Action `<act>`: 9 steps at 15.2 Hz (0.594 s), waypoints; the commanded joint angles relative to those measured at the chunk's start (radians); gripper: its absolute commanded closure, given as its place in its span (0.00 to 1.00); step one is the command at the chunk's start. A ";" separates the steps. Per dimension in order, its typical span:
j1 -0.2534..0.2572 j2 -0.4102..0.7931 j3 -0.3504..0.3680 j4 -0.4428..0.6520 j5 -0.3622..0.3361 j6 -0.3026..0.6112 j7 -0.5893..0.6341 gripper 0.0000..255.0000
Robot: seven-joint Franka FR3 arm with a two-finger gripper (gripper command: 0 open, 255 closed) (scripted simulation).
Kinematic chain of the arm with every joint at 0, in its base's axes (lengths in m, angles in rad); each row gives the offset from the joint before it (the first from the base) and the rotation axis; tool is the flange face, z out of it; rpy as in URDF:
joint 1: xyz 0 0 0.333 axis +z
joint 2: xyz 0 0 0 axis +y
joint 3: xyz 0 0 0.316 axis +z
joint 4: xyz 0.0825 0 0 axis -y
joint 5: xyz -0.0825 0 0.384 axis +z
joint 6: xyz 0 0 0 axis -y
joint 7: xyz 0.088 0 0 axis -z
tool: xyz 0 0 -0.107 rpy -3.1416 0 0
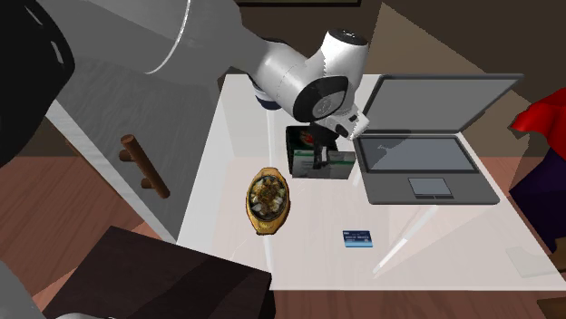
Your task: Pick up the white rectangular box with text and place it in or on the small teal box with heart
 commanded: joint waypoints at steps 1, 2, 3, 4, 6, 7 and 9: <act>0.002 -0.016 -0.002 0.006 -0.006 -0.022 0.005 1.00; 0.003 -0.024 -0.003 0.010 -0.009 -0.033 0.008 1.00; 0.003 -0.031 -0.004 0.015 -0.012 -0.044 0.010 1.00; 0.004 -0.038 -0.005 0.020 -0.015 -0.056 0.013 1.00; 0.011 -0.015 0.001 0.058 -0.013 -0.071 0.028 1.00; 0.018 0.009 0.007 0.097 -0.011 -0.086 0.043 1.00; 0.032 0.059 0.019 0.181 -0.007 -0.117 0.073 1.00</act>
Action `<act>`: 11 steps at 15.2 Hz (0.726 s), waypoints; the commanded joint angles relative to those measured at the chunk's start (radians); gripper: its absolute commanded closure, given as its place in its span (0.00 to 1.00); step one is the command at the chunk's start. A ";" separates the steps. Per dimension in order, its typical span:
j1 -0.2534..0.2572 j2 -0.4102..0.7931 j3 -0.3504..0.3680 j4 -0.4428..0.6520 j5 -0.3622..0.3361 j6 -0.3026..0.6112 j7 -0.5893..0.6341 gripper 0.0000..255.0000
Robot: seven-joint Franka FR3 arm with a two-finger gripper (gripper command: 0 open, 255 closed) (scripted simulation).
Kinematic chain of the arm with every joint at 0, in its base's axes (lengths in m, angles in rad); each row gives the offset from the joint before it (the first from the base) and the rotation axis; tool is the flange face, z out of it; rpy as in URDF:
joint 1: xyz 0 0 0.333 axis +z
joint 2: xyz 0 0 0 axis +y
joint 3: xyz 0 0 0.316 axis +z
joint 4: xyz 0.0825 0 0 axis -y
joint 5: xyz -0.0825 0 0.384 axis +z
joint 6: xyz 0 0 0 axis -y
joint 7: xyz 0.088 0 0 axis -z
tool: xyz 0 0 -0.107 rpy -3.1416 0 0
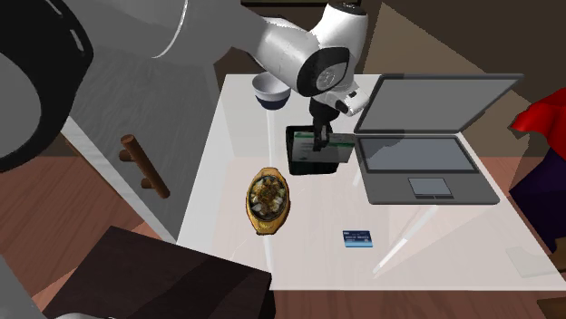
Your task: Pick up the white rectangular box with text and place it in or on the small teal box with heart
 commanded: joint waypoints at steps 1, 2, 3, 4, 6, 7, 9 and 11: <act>0.014 0.045 0.011 0.081 0.002 -0.034 0.031 1.00; 0.020 0.072 0.016 0.127 0.004 -0.052 0.046 1.00; 0.026 0.101 0.021 0.175 0.005 -0.071 0.060 1.00; 0.031 0.131 0.026 0.226 0.006 -0.091 0.074 1.00; 0.040 0.195 0.035 0.337 0.008 -0.135 0.103 1.00; 0.045 0.229 0.039 0.397 0.009 -0.160 0.117 1.00; 0.051 0.306 0.047 0.531 0.011 -0.216 0.146 1.00; 0.055 0.434 0.058 0.760 0.013 -0.313 0.187 1.00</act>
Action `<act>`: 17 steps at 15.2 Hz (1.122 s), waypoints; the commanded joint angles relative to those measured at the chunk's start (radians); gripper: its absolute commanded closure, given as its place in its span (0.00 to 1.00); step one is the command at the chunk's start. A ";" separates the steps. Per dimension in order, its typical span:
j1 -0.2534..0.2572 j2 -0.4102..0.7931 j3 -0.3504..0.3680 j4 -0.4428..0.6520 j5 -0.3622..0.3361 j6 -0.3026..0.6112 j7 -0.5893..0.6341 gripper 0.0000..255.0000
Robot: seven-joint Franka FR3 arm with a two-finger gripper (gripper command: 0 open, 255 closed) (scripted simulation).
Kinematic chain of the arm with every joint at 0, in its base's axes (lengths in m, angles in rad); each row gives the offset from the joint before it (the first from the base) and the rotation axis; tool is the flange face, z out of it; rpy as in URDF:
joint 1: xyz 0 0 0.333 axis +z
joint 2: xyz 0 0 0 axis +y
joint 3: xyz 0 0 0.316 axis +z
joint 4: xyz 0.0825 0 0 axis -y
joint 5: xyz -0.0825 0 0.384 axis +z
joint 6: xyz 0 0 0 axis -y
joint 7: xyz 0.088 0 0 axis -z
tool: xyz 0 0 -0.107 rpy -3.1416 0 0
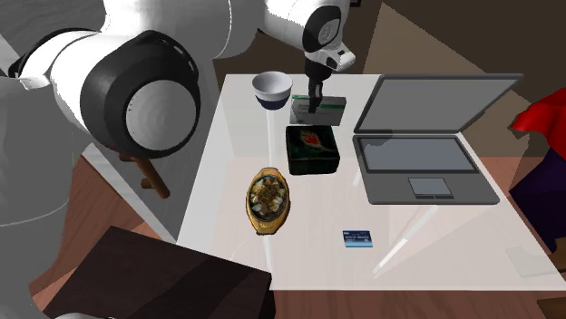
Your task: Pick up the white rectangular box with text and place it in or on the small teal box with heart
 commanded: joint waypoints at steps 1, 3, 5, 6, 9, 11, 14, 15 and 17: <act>0.001 0.063 0.005 0.107 0.001 -0.043 0.018 1.00; 0.002 0.067 0.006 0.088 0.002 -0.020 0.016 1.00; 0.003 0.073 0.007 0.070 0.004 0.003 0.014 1.00; 0.004 0.076 0.007 0.062 0.004 0.014 0.013 1.00; 0.004 0.088 0.008 0.042 0.007 0.046 0.009 1.00; 0.004 0.097 0.009 0.030 0.008 0.067 0.007 1.00; 0.005 0.111 0.011 0.015 0.011 0.097 0.004 1.00; 0.005 0.117 0.012 0.011 0.012 0.106 0.003 1.00; 0.004 0.128 0.013 0.002 0.013 0.125 0.001 1.00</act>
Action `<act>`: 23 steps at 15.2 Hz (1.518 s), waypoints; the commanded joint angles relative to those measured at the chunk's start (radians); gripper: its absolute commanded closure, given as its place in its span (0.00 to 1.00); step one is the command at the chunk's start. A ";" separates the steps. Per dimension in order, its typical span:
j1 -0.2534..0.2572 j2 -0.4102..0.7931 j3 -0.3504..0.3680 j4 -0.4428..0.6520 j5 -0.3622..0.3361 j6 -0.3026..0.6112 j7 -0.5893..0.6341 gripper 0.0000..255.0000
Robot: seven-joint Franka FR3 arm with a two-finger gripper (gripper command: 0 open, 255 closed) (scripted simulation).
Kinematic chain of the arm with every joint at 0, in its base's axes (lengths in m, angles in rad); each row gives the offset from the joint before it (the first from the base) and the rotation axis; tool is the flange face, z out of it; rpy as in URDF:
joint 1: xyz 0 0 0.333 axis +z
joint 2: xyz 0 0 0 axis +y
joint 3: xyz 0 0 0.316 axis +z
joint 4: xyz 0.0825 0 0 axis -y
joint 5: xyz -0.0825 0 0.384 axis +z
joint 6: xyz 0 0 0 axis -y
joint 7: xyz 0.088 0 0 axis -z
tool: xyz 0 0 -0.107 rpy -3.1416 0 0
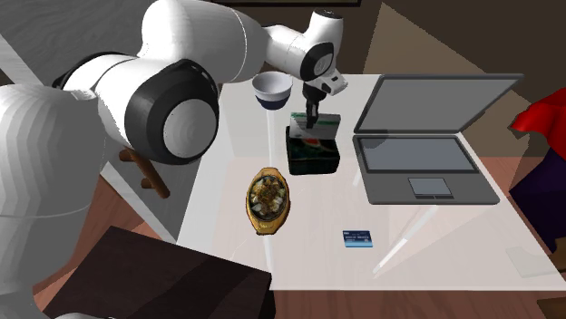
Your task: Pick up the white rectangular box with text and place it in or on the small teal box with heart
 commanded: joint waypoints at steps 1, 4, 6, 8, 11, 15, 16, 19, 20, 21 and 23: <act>0.000 0.008 0.001 -0.011 0.002 0.021 -0.002 1.00; 0.000 0.008 0.001 -0.011 0.002 0.021 -0.002 1.00; 0.000 0.008 0.001 -0.011 0.002 0.021 -0.002 1.00; 0.000 0.008 0.001 -0.011 0.002 0.021 -0.002 1.00; 0.000 0.008 0.001 -0.011 0.002 0.021 -0.002 0.00; 0.000 0.008 0.001 -0.011 0.002 0.021 -0.002 0.00; -0.001 -0.007 -0.001 -0.003 0.000 -0.002 -0.001 0.00; -0.004 -0.041 -0.005 0.031 -0.006 -0.071 0.003 0.00; -0.004 -0.041 -0.005 0.031 -0.006 -0.071 0.003 0.00; -0.004 -0.042 -0.005 0.031 -0.006 -0.071 0.003 0.00; -0.004 -0.041 -0.005 0.031 -0.006 -0.071 0.003 0.00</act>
